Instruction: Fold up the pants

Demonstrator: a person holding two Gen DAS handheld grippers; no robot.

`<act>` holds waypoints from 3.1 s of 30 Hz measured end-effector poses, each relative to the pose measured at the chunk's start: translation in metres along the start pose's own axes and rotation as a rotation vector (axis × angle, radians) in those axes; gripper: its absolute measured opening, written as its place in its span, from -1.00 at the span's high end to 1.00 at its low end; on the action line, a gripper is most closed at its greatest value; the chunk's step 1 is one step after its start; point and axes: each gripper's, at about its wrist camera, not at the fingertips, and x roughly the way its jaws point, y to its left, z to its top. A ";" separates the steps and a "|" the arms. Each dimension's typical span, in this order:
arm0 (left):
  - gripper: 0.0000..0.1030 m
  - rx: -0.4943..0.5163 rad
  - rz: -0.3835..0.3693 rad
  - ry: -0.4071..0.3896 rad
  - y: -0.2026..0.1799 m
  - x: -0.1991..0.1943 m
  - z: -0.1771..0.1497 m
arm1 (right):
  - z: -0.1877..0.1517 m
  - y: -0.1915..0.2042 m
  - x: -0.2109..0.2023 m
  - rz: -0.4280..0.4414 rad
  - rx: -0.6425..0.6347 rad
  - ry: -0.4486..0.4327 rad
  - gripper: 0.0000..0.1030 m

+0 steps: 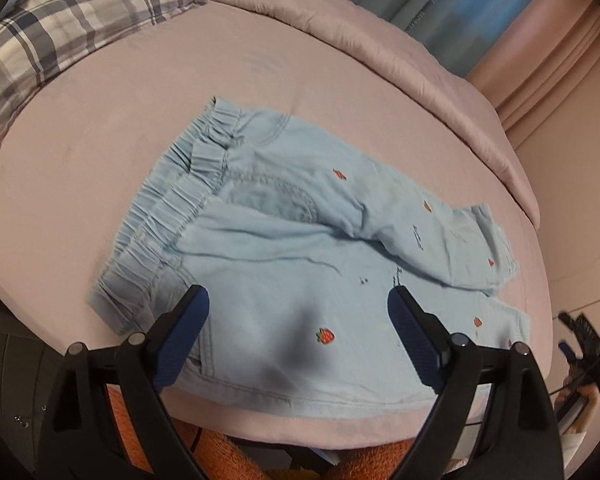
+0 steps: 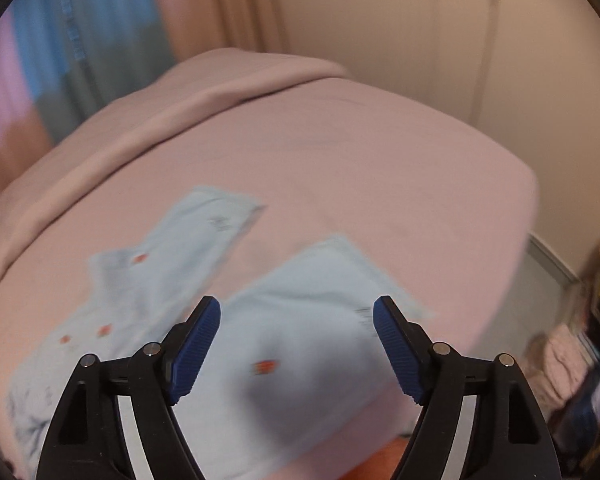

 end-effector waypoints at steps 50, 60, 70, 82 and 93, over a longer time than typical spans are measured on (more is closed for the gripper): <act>-0.74 -0.056 0.016 0.046 0.025 0.013 -0.026 | 0.012 0.187 0.082 0.320 -0.112 0.240 0.78; -0.71 -0.039 -0.018 0.022 0.012 0.006 -0.019 | -0.022 0.109 -0.016 0.541 -0.077 0.103 0.80; -0.62 0.025 -0.047 0.051 -0.020 0.021 -0.016 | -0.083 0.097 0.040 0.436 -0.121 0.351 0.80; -0.65 0.048 -0.099 0.090 -0.088 0.078 0.054 | -0.092 0.083 0.048 0.456 -0.097 0.377 0.80; -0.25 0.069 -0.048 0.204 -0.147 0.149 0.054 | -0.094 0.083 0.051 0.464 -0.121 0.378 0.80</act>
